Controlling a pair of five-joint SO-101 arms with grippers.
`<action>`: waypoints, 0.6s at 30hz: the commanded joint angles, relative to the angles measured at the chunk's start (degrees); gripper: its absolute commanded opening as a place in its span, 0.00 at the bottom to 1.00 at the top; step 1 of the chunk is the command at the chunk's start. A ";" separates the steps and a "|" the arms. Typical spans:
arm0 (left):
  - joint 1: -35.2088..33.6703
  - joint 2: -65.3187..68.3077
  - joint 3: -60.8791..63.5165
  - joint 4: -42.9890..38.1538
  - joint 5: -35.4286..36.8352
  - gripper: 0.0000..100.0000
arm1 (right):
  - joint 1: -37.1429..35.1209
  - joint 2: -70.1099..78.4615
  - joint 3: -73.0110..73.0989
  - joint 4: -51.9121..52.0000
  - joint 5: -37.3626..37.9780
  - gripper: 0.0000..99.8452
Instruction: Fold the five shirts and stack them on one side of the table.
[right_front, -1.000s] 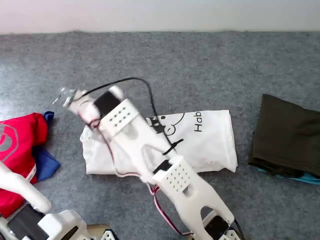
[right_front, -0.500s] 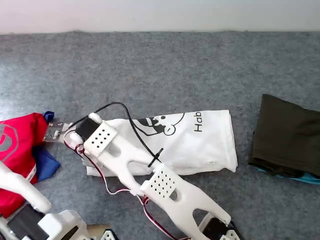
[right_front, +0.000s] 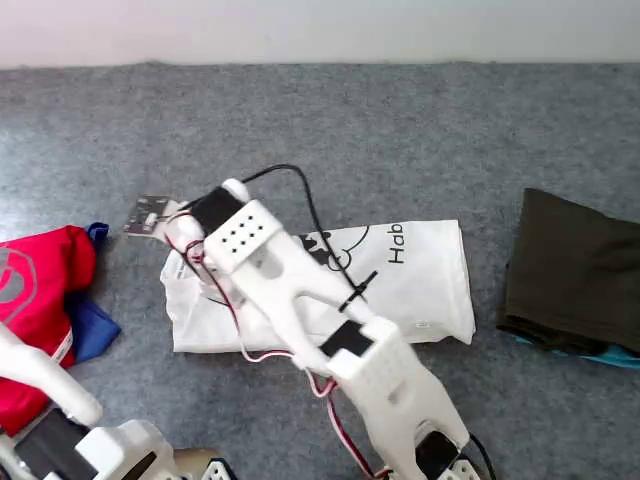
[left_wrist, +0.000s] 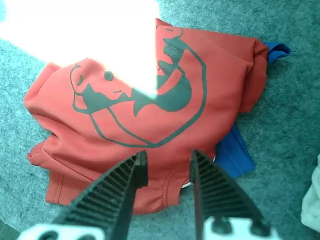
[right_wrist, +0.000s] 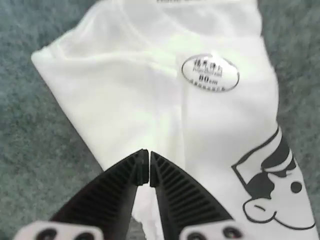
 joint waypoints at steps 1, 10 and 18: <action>0.35 -2.29 -0.22 0.09 -0.70 0.15 | 3.91 -7.96 9.23 2.15 -0.44 0.01; 0.44 -2.29 -0.22 0.26 -0.62 0.15 | 10.51 -0.48 14.33 -2.15 -0.26 0.01; 0.26 -2.73 -0.48 0.26 -0.62 0.15 | 9.98 -4.09 9.05 1.54 -0.62 0.01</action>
